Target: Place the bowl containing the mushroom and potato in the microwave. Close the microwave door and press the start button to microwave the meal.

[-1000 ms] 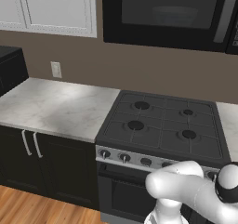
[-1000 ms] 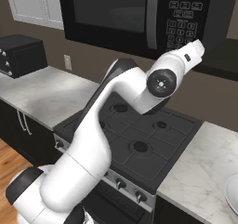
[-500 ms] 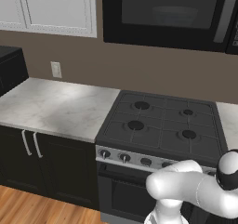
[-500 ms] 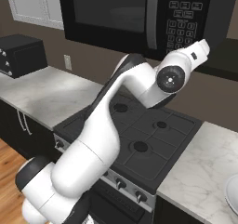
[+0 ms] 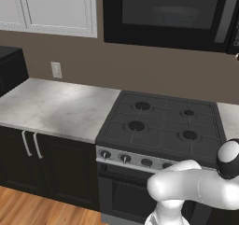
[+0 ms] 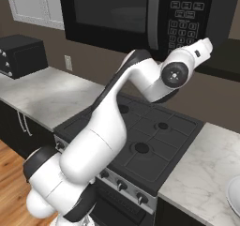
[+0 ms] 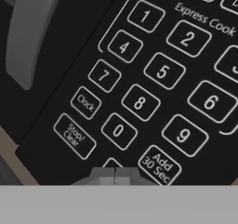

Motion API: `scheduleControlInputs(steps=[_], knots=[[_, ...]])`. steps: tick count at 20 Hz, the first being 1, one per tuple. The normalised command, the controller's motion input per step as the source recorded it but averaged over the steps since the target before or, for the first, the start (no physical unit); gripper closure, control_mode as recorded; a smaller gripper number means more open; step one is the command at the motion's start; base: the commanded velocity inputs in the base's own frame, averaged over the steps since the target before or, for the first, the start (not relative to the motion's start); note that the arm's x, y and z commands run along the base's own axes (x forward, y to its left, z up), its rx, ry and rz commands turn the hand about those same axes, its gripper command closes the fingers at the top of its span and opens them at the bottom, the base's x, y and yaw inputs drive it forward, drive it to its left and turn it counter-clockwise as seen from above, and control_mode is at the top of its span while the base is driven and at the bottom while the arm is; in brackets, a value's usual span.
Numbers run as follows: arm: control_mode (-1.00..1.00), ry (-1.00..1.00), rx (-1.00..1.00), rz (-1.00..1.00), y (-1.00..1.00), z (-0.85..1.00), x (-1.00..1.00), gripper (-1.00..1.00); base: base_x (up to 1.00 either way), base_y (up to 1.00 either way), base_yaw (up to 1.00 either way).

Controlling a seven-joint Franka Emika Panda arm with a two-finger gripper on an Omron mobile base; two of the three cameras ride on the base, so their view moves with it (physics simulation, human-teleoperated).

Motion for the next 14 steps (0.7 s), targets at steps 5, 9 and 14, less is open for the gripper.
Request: scheduleControlInputs(steps=[5,9,14], knots=[[-1.00,0.00,0.02,0.00,-0.20,-0.14,0.31,1.00,0.00,0.00,0.00],[-1.00,0.03,0.00,-0.02,-0.17,-0.21,0.50,1.00,0.00,0.00,0.00],[-1.00,0.19,0.00,0.00,-0.53,0.00,0.46,1.00,0.00,0.00,0.00]])
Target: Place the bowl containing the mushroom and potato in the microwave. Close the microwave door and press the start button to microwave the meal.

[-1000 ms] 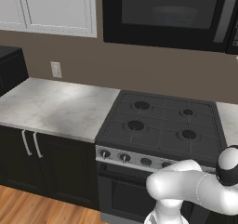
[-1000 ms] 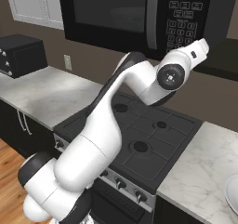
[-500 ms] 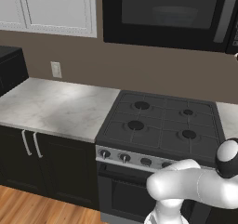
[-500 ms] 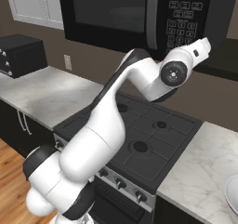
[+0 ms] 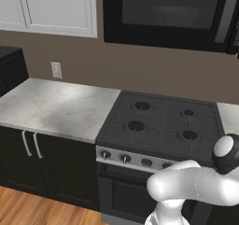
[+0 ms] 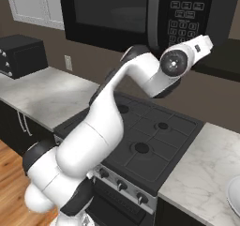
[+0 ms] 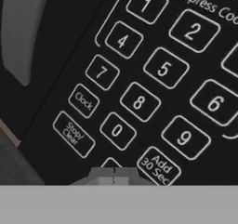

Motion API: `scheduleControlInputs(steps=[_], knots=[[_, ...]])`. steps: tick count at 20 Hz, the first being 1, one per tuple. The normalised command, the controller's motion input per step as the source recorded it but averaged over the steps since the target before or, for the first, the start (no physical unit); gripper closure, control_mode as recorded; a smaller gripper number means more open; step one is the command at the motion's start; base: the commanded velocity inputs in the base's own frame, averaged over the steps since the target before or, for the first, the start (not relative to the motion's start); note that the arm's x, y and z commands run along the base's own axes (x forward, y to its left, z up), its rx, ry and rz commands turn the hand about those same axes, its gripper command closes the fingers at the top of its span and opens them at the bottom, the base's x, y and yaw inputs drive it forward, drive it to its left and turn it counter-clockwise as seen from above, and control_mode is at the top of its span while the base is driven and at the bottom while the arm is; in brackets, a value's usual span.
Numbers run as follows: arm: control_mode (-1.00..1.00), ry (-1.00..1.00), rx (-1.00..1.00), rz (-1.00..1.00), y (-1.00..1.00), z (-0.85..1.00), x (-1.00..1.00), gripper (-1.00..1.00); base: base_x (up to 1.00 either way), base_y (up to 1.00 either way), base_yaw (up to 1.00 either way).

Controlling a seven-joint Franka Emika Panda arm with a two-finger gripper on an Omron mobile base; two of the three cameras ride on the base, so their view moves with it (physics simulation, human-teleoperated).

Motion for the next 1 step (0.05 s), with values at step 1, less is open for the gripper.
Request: scheduleControlInputs(steps=[1], knots=[[-1.00,0.13,0.02,0.00,-0.54,-0.02,0.24,1.00,0.00,0.00,0.00]])
